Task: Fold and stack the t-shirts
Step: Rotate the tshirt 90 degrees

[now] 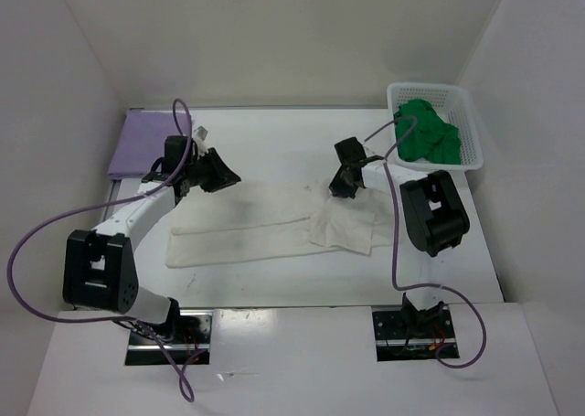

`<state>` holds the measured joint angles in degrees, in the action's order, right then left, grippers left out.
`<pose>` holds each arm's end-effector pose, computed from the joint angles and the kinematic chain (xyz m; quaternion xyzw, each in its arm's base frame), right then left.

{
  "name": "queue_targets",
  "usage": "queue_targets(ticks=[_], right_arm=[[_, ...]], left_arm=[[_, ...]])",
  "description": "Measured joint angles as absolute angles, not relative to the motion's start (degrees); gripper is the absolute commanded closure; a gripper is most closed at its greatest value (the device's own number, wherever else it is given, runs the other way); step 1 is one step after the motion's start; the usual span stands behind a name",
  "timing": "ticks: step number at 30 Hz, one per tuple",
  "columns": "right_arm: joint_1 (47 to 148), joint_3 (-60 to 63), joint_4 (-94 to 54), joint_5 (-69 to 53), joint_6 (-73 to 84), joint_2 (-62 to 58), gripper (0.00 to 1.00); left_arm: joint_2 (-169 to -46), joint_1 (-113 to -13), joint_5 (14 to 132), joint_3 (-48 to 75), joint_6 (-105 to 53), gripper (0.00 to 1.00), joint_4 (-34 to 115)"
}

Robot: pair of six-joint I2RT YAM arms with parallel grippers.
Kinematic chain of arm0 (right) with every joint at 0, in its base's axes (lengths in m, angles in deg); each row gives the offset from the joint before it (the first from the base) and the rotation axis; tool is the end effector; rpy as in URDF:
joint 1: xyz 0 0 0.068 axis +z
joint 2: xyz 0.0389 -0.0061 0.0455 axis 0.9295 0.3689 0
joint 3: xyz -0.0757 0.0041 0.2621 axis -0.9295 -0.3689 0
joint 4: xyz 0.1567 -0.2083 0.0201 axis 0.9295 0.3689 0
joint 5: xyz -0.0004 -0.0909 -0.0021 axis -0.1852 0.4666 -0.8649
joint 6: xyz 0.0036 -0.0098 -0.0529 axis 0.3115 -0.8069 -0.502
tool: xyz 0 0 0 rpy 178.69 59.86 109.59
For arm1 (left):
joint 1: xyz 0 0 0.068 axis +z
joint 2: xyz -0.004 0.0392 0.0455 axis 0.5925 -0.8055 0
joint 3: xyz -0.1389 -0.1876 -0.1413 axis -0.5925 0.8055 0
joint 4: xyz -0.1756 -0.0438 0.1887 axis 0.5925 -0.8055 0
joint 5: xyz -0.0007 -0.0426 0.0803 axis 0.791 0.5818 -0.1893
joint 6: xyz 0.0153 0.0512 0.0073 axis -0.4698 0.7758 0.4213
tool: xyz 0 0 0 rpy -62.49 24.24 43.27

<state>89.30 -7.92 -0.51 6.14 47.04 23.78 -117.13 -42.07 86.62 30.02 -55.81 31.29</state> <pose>0.3504 0.1297 0.1552 0.2407 0.9369 0.0941 0.2354 0.3217 -0.0457 0.2447 -0.1839 0.8624 -0.3310 0.3361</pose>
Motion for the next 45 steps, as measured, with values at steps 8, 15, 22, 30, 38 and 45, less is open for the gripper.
queue_targets(ticks=[8, 15, 22, 30, 38, 45], right_arm=[[89.5, 12.6, -0.6, 1.5, 46.2, 39.1, 1.00], [91.5, 56.7, 6.0, -0.9, 44.1, 65.7, 1.00], [94.2, 80.1, 19.5, -2.2, 39.4, 70.7, 0.89], [101.1, 33.8, 7.9, -5.4, 35.3, 30.2, 0.79], [112.9, -5.6, -8.7, -10.2, 45.1, 13.2, 0.94], [118.8, -12.7, -15.2, -12.3, 53.2, 23.3, 0.53]], left_arm=[[-107.1, -42.9, 87.3, 30.0, -55.9, 0.68, 29.6], [-103.9, -42.9, 90.0, 29.9, -58.4, 0.68, 27.3], [-103.8, -42.6, 90.0, 29.9, -58.3, 0.68, 24.4], [-106.8, -40.8, 90.2, 29.5, -56.9, 0.72, 24.7], [-114.2, -39.7, 90.5, 27.6, -55.0, 0.73, 24.8], [-115.3, -39.7, 89.9, 26.1, -52.3, 0.73, 23.7]])
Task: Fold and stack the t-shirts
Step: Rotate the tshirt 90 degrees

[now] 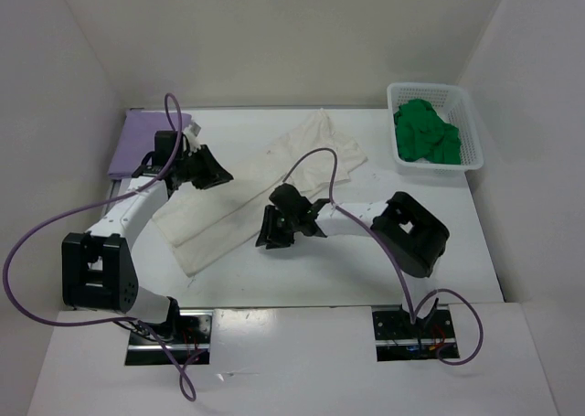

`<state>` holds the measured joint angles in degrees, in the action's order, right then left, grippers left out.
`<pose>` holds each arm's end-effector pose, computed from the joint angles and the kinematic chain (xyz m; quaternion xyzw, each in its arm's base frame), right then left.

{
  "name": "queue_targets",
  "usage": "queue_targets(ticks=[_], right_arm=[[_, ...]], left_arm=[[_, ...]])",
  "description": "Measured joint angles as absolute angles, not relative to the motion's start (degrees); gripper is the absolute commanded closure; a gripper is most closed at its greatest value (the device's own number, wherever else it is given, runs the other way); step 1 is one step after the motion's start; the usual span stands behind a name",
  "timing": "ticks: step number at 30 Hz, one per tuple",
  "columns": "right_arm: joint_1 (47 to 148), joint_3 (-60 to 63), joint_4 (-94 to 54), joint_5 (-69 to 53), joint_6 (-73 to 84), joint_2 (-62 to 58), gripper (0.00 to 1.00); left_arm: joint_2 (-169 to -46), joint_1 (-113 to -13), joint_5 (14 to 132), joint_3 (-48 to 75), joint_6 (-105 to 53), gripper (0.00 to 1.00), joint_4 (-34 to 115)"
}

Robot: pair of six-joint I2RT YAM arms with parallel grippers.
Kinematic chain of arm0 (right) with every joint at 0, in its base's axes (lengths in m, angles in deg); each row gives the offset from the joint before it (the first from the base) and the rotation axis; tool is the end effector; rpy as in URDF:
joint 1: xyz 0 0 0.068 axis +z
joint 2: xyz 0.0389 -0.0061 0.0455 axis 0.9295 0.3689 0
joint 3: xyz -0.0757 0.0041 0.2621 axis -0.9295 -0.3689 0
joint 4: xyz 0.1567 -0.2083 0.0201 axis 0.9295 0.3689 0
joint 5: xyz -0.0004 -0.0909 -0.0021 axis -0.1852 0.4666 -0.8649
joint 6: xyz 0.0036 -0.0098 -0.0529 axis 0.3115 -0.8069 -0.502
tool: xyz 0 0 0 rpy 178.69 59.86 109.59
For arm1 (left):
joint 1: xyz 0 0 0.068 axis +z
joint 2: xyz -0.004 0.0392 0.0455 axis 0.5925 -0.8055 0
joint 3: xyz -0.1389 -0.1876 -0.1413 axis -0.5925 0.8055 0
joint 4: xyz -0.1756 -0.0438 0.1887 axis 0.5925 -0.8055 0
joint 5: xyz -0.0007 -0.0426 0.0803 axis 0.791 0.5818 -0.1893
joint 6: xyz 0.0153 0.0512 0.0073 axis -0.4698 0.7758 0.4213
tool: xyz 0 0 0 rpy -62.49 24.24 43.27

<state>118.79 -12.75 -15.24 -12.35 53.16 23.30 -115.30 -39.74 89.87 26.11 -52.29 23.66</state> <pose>0.2353 0.2962 0.1506 -0.0039 0.9380 0.3227 0.1260 0.3176 -0.0341 0.2662 -0.1667 0.8687 -0.3322 0.3273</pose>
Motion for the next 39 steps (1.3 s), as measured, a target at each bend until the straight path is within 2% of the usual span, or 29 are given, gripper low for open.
queue_targets(ticks=[2, 5, 6, 8, 9, 11, 12, 14, 20, 25, 31, 34, 35, 36, 39], right_arm=[[118.9, -12.7, -17.3, -11.8, 54.1, 24.3, 0.43], [118.8, -10.4, -19.0, -10.1, 55.8, 26.9, 0.42], [118.7, -9.4, -20.1, -9.9, 56.9, 28.1, 0.50], [118.7, -8.1, -21.6, -8.8, 58.2, 29.9, 0.55], [118.6, -7.8, -22.3, -8.8, 59.4, 30.6, 0.68], [118.6, -7.0, -22.6, -7.7, 60.6, 31.8, 0.82], [118.6, -6.5, -22.8, -7.3, 61.5, 32.6, 0.94], [118.5, -5.7, -22.8, -6.6, 62.4, 33.5, 0.99], [118.0, -9.7, -23.5, -6.7, 61.3, 30.8, 1.00], [115.5, -23.0, -20.1, -8.0, 56.8, 19.0, 1.00], [110.5, -30.1, -13.3, -10.6, 50.3, 10.4, 0.98], [107.9, -32.3, -9.6, -11.5, 48.2, 6.6, 0.84], [107.1, -32.6, -8.2, -12.0, 47.5, 5.5, 0.70], [106.3, -32.7, -6.9, -12.5, 47.0, 4.5, 0.65], [104.0, -32.5, -4.0, -13.9, 44.2, 1.9, 0.61]], left_arm=[[-115.3, -39.6, 89.6, 25.5, -51.6, 0.73, 23.6], [-115.5, -39.5, 89.4, 25.1, -50.8, 0.73, 23.6], [-115.8, -39.4, 89.3, 25.0, -50.7, 0.73, 23.6], [-116.3, -39.4, 89.4, 24.9, -50.6, 0.72, 23.6], [-116.4, -39.4, 89.2, 24.9, -50.5, 0.70, 23.4], [-116.4, -39.4, 88.9, 24.8, -49.7, 0.70, 23.1], [-116.5, -39.4, 88.8, 24.4, -49.5, 0.68, 22.9], [-117.5, -39.7, 88.6, 22.7, -49.3, 0.67, 22.6], [-123.5, -42.2, 86.8, 15.9, -48.0, 0.62, 22.7], [-130.4, -45.7, 85.3, 9.0, -47.2, 0.54, 23.1], [-144.5, -49.2, 84.3, -4.6, -46.0, 0.46, 23.2], [-152.3, -50.3, 84.0, -12.1, -44.9, 0.42, 23.2], [-155.1, -50.6, 84.1, -15.0, -44.8, 0.41, 23.0], [-157.6, -50.9, 84.0, -17.3, -44.6, 0.41, 23.2], [-164.6, -51.4, 84.1, -23.9, -43.7, 0.39, 22.4]])
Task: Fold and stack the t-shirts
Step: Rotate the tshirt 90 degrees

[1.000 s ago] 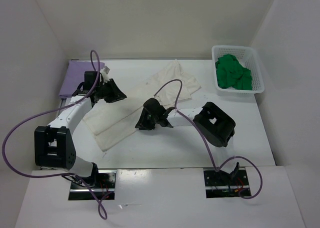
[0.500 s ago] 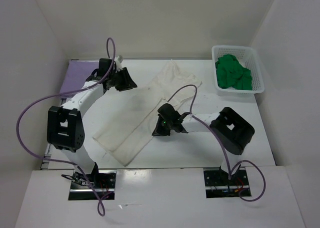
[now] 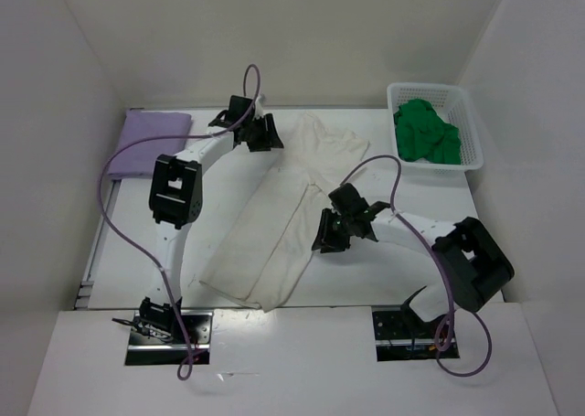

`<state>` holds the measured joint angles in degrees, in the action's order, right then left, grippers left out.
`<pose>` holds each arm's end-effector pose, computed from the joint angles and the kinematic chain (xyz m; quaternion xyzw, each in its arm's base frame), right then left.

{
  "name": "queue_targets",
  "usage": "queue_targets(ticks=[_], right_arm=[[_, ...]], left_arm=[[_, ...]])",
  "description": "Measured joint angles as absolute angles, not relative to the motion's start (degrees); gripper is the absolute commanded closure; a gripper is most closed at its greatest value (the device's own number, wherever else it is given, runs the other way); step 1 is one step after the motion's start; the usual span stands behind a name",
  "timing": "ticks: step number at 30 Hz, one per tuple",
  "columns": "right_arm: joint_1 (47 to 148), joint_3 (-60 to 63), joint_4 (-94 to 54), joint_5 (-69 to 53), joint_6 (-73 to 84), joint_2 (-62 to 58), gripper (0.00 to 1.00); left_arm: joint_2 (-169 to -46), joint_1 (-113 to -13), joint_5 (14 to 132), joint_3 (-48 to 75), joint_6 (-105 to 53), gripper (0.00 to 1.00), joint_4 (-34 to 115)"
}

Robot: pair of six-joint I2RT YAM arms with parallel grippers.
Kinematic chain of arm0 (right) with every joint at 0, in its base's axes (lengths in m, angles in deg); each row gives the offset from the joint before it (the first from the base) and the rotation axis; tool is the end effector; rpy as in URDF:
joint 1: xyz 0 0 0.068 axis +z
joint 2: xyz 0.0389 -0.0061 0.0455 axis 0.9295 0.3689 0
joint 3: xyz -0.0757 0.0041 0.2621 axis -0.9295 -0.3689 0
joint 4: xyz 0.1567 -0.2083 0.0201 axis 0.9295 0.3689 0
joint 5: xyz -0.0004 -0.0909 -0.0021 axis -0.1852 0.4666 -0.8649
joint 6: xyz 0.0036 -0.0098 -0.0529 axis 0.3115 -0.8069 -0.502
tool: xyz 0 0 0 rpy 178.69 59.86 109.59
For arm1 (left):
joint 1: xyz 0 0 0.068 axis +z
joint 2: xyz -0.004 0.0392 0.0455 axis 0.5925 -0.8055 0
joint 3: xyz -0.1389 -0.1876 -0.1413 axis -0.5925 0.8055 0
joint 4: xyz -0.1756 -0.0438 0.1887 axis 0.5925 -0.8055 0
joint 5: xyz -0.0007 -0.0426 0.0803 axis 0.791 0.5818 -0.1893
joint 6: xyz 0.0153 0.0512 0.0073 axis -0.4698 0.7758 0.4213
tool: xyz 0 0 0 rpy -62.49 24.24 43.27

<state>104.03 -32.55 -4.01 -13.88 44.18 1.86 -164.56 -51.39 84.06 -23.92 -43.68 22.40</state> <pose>0.2137 0.1636 0.1564 0.0502 0.9597 0.2498 0.1189 0.5087 -0.1491 0.2015 -0.0346 0.8925 -0.2996 0.3355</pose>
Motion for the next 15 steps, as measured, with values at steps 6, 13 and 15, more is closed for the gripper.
queue_targets(ticks=[6, 13, 15], right_arm=[[99.9, -31.1, -1.5, -18.0, 40.7, -0.4, 0.61], [98.4, -30.7, -1.5, -20.0, 39.9, -0.4, 0.61], [97.4, -30.5, -1.5, -20.4, 39.9, -0.3, 0.61]], left_arm=[[-179.4, -52.3, 83.9, -42.3, -42.1, 0.43, 18.0], [-191.5, -53.7, 85.7, -61.0, -40.7, 0.86, 14.9], [-192.2, -53.8, 86.6, -62.0, -40.9, 0.94, 14.9]])
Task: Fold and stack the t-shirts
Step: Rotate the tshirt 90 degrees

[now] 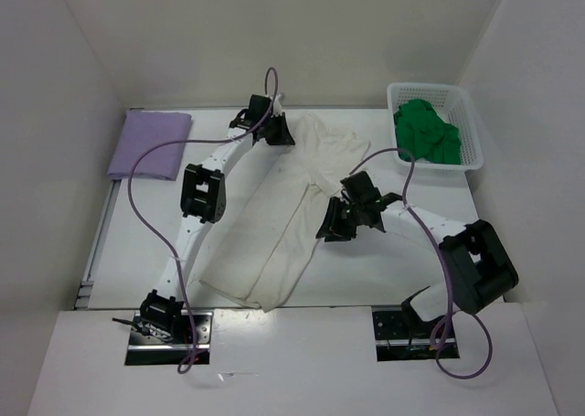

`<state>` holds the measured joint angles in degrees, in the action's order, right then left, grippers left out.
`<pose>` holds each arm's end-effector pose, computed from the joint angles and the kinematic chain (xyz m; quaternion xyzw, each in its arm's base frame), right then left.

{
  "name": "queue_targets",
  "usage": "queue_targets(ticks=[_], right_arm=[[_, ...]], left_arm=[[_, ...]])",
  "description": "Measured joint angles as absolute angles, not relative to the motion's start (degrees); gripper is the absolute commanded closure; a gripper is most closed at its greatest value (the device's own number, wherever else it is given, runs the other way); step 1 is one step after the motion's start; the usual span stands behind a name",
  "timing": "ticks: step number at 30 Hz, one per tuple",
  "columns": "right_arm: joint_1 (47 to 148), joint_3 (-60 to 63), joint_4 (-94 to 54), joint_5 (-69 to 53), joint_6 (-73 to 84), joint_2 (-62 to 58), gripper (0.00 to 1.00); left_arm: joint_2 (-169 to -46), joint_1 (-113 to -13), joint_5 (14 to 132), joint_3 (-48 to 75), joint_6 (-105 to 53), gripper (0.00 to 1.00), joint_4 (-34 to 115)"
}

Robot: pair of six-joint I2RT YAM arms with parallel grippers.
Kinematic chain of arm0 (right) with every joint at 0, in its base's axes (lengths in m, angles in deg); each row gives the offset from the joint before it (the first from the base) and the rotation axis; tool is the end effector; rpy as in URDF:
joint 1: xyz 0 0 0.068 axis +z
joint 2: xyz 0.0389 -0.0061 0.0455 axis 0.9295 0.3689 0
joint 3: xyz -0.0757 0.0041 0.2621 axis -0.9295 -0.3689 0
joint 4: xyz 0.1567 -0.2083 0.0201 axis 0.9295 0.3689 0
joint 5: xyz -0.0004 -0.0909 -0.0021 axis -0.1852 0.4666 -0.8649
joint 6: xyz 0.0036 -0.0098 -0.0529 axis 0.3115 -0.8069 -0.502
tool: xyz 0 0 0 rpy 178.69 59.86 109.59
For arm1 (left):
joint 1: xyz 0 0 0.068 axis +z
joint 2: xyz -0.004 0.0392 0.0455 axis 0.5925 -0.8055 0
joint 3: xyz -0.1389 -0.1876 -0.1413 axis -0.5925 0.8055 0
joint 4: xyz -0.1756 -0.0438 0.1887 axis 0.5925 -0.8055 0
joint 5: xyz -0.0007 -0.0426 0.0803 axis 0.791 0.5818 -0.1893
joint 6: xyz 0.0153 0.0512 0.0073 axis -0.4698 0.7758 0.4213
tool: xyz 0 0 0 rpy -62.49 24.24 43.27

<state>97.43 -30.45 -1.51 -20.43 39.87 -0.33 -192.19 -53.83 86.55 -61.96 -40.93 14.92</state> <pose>0.2301 0.1419 0.1748 0.0513 0.9482 0.2889 0.1216 0.5744 -0.1949 0.1472 0.0204 0.8796 -0.3224 0.3493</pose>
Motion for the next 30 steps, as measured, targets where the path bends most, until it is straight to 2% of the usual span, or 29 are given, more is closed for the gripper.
queue_targets(ticks=[2, 9, 16, 20, 21, 22, 23, 25, 28, 30], right_arm=[[95.4, -29.7, -1.6, -20.6, 39.7, 0.0, 0.59], [88.8, -22.7, -2.4, -20.0, 37.9, 8.5, 0.52], [83.2, -11.5, -3.7, -19.4, 35.4, 20.3, 0.36], [80.1, -3.6, -4.4, -19.5, 34.4, 27.1, 0.33], [79.5, -1.3, -4.5, -19.6, 34.2, 29.0, 0.33], [79.0, 0.8, -4.7, -20.0, 34.0, 30.9, 0.33], [78.8, 2.5, -5.1, -20.7, 33.9, 32.3, 0.36], [78.8, 3.4, -5.4, -21.9, 33.6, 33.4, 0.45], [79.8, 3.2, -4.9, -22.4, 32.4, 33.0, 0.67], [81.3, 0.8, -5.2, -22.6, 31.9, 31.0, 0.78]], left_arm=[[-192.8, -54.0, 87.2, -62.7, -41.3, 1.00, 15.2], [-192.8, -52.7, 88.4, -62.8, -44.7, 1.00, 18.0], [-192.7, -43.1, 88.9, -61.8, -49.7, 1.00, 21.2], [-189.2, -37.7, 86.7, -53.0, -51.7, 0.84, 24.1], [-187.6, -36.8, 86.7, -49.6, -52.7, 0.65, 25.7], [-185.3, -36.3, 86.3, -45.8, -53.4, 0.54, 27.4], [-182.5, -36.1, 85.3, -41.2, -54.4, 0.45, 29.2], [-176.9, -36.1, 84.6, -32.9, -55.3, 0.36, 30.8], [-169.0, -36.8, 83.9, -21.7, -55.5, 0.32, 33.4], [-163.3, -37.2, 83.8, -13.7, -55.5, 0.32, 34.0]])
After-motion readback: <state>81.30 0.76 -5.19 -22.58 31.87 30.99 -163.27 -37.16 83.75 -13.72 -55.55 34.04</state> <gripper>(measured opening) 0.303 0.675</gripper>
